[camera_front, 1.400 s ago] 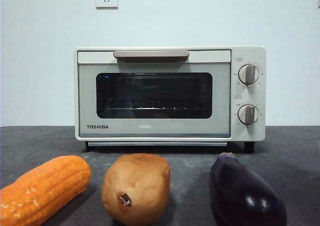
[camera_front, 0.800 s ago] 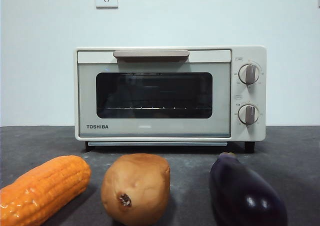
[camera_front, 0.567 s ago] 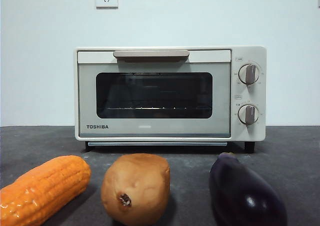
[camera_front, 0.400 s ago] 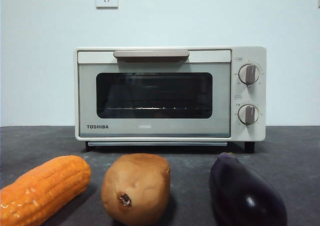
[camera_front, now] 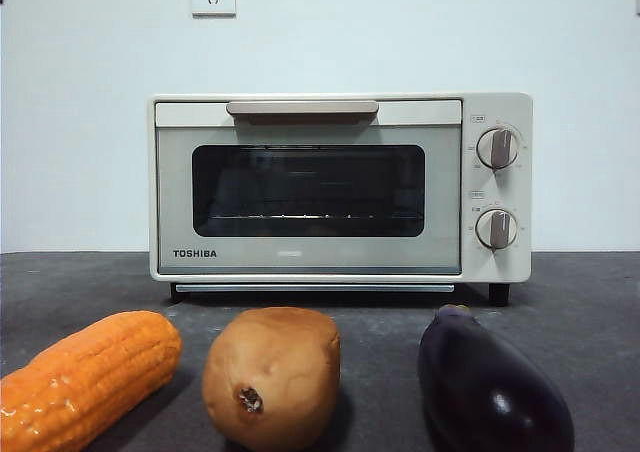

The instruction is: Take the eggplant from the table,put the eggplant in the oven

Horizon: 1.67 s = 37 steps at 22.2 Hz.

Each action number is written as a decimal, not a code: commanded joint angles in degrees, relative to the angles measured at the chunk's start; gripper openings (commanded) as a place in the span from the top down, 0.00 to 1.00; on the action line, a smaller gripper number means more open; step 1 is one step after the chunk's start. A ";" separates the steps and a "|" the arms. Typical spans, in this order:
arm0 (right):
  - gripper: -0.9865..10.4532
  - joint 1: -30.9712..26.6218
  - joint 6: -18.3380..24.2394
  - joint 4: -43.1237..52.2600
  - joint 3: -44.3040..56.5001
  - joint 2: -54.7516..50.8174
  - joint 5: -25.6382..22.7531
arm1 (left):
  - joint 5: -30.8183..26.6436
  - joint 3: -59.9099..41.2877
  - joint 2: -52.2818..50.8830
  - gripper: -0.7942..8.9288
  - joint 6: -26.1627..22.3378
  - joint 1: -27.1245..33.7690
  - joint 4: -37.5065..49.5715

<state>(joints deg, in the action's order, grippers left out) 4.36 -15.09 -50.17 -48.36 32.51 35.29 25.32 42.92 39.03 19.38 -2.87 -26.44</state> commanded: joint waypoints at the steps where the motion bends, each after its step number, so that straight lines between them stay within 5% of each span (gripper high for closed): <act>1: 0.65 3.26 -1.70 -0.81 -0.87 2.19 2.01 | 0.22 1.51 1.11 0.91 -0.96 -1.07 0.33; 6: 0.60 11.63 -4.63 -1.22 -0.87 6.21 0.02 | 0.20 1.51 1.99 0.91 -1.42 -3.06 0.39; 16: 0.60 35.45 -17.29 1.33 -0.87 23.76 -26.64 | 0.17 1.51 2.25 0.91 -1.44 -4.76 0.70; 20: 0.60 40.96 -22.10 5.68 -0.87 35.78 -33.35 | 0.20 1.51 2.25 0.91 -1.44 -4.76 0.44; 31: 0.60 40.89 -22.47 17.86 -0.87 55.19 -30.62 | 0.20 1.51 2.25 0.91 -2.82 -4.76 0.26; 37: 0.80 40.89 -23.63 17.88 -0.90 55.04 -30.08 | 0.20 1.51 2.27 0.91 -3.30 -4.76 0.20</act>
<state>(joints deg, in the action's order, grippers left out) 44.66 -38.00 -32.42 -48.38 86.80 5.26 25.39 43.03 40.93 17.06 -7.42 -26.79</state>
